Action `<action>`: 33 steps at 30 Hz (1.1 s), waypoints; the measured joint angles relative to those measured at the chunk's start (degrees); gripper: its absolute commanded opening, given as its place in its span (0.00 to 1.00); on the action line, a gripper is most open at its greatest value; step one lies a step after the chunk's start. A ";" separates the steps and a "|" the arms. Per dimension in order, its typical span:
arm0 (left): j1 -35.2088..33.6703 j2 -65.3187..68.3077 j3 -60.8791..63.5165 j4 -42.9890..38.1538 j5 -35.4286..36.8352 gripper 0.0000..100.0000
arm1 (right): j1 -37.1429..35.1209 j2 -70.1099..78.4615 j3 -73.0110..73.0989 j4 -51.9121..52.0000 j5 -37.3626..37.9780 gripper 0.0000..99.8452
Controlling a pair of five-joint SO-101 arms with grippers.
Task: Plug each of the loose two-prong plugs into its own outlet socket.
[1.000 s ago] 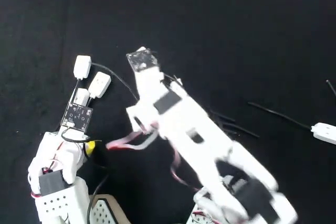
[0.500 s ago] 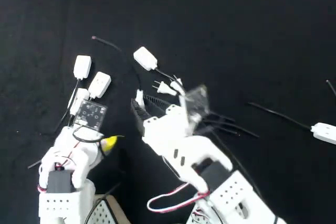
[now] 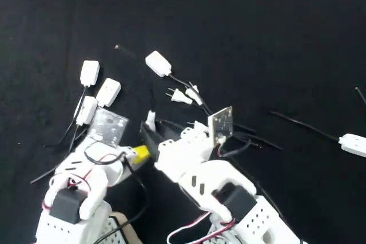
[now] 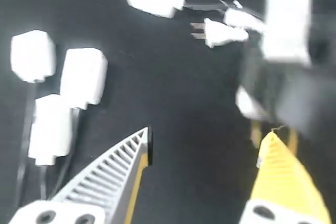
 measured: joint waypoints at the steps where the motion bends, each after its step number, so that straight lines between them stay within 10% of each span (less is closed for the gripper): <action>1: -0.44 0.09 -0.18 0.09 0.00 0.33 | -0.53 0.00 -0.09 0.35 0.00 0.01; 33: -9.41 0.26 -0.53 -0.70 0.00 0.33 | -3.96 4.04 -9.05 14.59 9.23 0.01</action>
